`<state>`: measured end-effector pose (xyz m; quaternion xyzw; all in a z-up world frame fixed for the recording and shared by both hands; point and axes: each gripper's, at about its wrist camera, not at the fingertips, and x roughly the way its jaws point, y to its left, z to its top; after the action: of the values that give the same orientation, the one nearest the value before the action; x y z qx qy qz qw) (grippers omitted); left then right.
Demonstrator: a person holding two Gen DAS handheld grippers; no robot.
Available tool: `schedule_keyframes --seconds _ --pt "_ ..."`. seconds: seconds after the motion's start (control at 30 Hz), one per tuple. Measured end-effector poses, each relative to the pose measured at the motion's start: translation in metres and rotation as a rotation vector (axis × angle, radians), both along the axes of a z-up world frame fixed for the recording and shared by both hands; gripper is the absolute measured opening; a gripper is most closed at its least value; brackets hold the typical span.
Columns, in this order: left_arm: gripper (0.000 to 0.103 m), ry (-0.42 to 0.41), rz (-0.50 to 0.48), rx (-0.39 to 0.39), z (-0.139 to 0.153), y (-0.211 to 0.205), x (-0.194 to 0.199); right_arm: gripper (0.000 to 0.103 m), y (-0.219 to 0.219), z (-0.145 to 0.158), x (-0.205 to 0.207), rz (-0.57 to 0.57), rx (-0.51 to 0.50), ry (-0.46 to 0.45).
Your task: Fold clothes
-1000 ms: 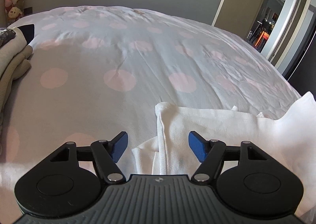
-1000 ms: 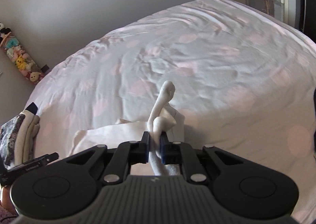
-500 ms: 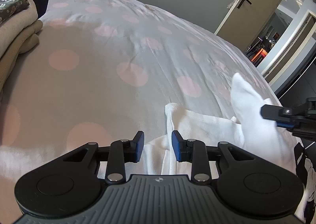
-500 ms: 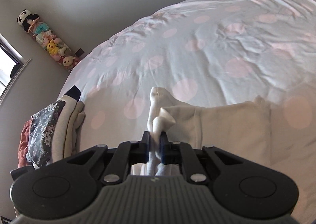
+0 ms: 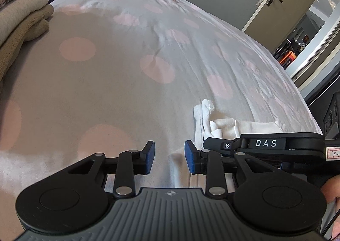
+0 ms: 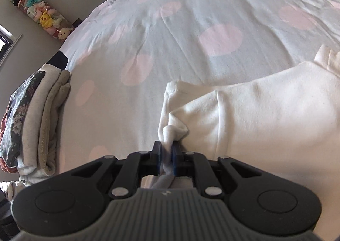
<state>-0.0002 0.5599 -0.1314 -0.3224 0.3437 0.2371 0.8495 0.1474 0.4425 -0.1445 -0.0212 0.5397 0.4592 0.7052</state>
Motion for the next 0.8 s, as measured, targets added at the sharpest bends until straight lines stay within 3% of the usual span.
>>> schedule_keyframes --seconds 0.3,0.37,0.4,0.43,0.63,0.8 --pt "0.029 -0.038 -0.028 -0.019 0.008 -0.006 -0.003 0.026 -0.013 0.022 -0.008 0.044 0.039 -0.066" --pt "0.036 -0.052 -0.04 -0.019 0.012 -0.009 -0.006 0.027 -0.029 0.032 -0.01 0.027 0.058 -0.078" --pt "0.044 -0.058 -0.047 -0.019 0.015 -0.012 -0.007 0.029 -0.04 0.037 -0.011 0.02 0.068 -0.086" --pt "0.046 -0.066 -0.052 -0.019 0.017 -0.015 -0.009 0.03 -0.052 0.041 -0.013 0.012 0.077 -0.095" --pt "0.046 -0.076 -0.078 -0.038 0.028 -0.042 -0.024 0.032 -0.135 0.051 -0.036 -0.034 0.091 -0.151" --pt "0.045 -0.026 -0.11 -0.033 0.036 -0.076 -0.034 0.035 -0.207 0.043 -0.064 -0.088 0.081 -0.188"
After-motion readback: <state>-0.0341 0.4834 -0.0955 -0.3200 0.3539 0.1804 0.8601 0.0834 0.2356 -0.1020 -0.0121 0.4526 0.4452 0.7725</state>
